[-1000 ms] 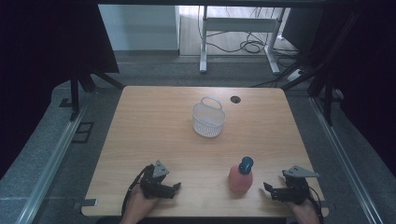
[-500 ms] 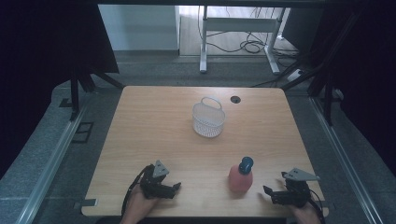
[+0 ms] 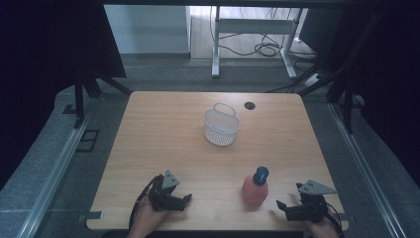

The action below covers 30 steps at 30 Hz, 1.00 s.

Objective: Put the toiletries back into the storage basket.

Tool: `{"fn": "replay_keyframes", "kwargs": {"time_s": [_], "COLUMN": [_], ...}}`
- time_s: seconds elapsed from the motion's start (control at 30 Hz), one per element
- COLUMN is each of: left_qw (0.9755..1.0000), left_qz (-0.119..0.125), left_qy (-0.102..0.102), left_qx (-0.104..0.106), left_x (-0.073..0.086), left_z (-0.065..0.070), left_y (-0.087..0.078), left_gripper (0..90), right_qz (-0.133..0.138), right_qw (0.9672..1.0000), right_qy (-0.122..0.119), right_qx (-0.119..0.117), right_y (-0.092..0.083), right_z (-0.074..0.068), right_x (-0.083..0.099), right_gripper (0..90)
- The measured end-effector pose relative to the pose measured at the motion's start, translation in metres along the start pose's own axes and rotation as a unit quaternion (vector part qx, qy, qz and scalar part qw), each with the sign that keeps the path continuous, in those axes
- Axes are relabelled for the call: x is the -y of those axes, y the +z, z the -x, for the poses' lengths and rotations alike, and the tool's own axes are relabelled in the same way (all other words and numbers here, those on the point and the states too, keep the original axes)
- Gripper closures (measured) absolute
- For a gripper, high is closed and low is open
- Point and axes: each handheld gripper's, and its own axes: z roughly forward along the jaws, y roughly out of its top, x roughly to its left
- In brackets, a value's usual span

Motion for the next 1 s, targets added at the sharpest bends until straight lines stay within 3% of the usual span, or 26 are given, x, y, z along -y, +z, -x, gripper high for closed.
{"fn": "replay_keyframes", "kwargs": {"time_s": [0.17, 0.57, 1.0], "left_qw": [1.0000, 1.0000, 1.0000], "left_qz": [0.000, 0.000, 0.000], "left_qy": [0.000, -0.003, -0.004], "left_qx": [0.000, -0.002, -0.003], "left_x": [0.000, 0.000, 0.000], "left_z": [0.000, 0.001, 0.001], "left_y": [0.000, 0.000, 0.000], "left_gripper": [10.4, 10.5, 10.5], "right_qz": [0.005, 0.019, 0.040], "right_qw": [0.9998, 0.9982, 0.9966], "right_qy": [-0.013, -0.016, -0.012], "right_qx": [-0.015, -0.055, -0.072], "right_y": [-0.001, -0.002, -0.005], "right_z": [-0.008, -0.021, -0.029], "right_x": [-0.006, -0.019, -0.038], "right_gripper": [0.0, 0.0, 2.8]}}
